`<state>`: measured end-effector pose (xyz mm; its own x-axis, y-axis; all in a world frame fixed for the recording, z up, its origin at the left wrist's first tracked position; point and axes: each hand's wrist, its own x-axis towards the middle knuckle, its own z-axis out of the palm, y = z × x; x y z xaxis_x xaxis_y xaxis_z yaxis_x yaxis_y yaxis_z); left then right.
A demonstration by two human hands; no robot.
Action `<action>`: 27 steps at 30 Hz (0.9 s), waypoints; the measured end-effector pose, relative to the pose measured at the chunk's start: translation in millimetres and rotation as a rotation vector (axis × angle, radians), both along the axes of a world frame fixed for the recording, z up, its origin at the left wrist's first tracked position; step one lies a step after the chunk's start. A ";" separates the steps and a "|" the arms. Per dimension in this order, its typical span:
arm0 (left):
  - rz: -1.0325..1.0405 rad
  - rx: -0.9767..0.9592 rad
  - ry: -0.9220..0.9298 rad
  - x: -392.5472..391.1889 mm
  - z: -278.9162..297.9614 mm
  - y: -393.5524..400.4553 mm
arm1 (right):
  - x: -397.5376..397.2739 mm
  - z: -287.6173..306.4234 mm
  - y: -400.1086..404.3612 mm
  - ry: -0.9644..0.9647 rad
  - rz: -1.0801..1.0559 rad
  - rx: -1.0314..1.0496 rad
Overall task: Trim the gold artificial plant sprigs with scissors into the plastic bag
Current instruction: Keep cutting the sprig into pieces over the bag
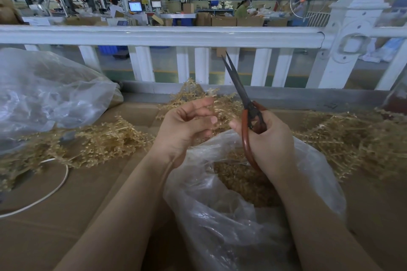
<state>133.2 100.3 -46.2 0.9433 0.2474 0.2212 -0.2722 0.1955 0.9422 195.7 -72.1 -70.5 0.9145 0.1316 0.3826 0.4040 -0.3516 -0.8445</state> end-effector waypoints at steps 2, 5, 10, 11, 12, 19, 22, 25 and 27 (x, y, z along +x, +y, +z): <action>0.036 -0.074 -0.039 1.2 -1.4 -1.3 | -1.5 1.2 -0.7 0.001 0.006 0.003; 0.067 -0.179 -0.075 1.8 -1.4 -4.0 | -3.0 3.9 -1.0 -0.001 0.052 -0.051; 0.110 -0.213 -0.142 2.6 0.7 -6.7 | -6.1 3.6 -1.3 0.025 0.141 -0.224; 0.115 -0.218 -0.150 2.9 0.7 -6.6 | -6.4 3.4 -1.6 0.021 0.147 -0.239; 0.116 -0.224 -0.158 3.4 0.5 -6.4 | -6.8 3.6 -1.9 0.017 0.150 -0.251; 0.156 -0.221 -0.215 5.9 -0.4 -6.6 | -4.4 0.1 -3.3 -0.059 0.150 -0.386; 0.196 -0.178 -0.232 5.9 -1.0 -7.7 | -3.8 -2.6 -1.8 -0.106 0.145 -0.433; 0.210 -0.202 -0.246 6.3 -0.8 -9.0 | -3.3 -3.4 -1.2 -0.153 0.116 -0.446; 0.211 -0.215 -0.249 6.3 -0.5 -9.8 | -3.4 -3.0 -0.9 -0.180 0.098 -0.446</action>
